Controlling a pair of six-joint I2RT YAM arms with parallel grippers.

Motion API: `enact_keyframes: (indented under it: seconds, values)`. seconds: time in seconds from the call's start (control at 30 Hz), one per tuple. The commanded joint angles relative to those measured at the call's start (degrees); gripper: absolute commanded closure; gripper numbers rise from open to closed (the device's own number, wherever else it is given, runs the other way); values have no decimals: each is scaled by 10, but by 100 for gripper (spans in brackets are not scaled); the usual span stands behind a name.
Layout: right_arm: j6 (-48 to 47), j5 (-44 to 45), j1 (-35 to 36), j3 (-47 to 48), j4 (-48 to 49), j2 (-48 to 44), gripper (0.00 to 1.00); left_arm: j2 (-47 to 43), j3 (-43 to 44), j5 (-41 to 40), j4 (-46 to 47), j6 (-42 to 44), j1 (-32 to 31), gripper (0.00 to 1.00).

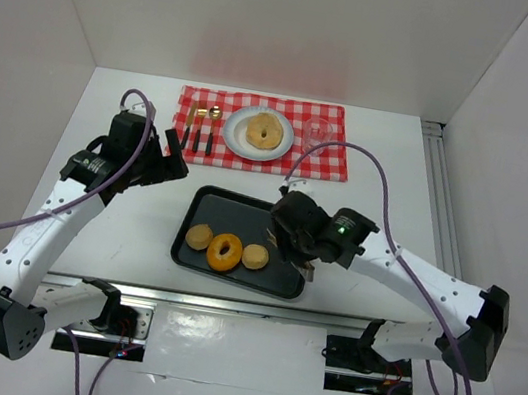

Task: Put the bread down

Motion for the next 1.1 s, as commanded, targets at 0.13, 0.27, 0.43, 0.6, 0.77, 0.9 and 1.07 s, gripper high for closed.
enact_keyframes:
  seconds: [0.13, 0.27, 0.43, 0.6, 0.77, 0.9, 1.07]
  values:
    - [11, 106, 35, 47, -39, 61, 46, -8, 5, 0, 10, -11, 3, 1]
    - [11, 150, 51, 64, -57, 97, 46, -8, 5, 0, 10, -11, 3, 1]
    - [17, 170, 74, 70, -71, 123, 47, -8, 5, 0, 10, -11, 3, 1]
    - [17, 179, 80, 76, -88, 143, 50, -8, 5, 0, 10, -11, 3, 1]
    - [12, 184, 85, 76, -100, 161, 55, -8, 5, -6, 10, -11, 3, 1]
    - [12, 189, 85, 81, -105, 167, 65, -8, 0, -6, 10, -11, 3, 1]
    - [6, 189, 85, 107, -111, 162, 82, -8, 0, -6, 10, -11, 3, 1]
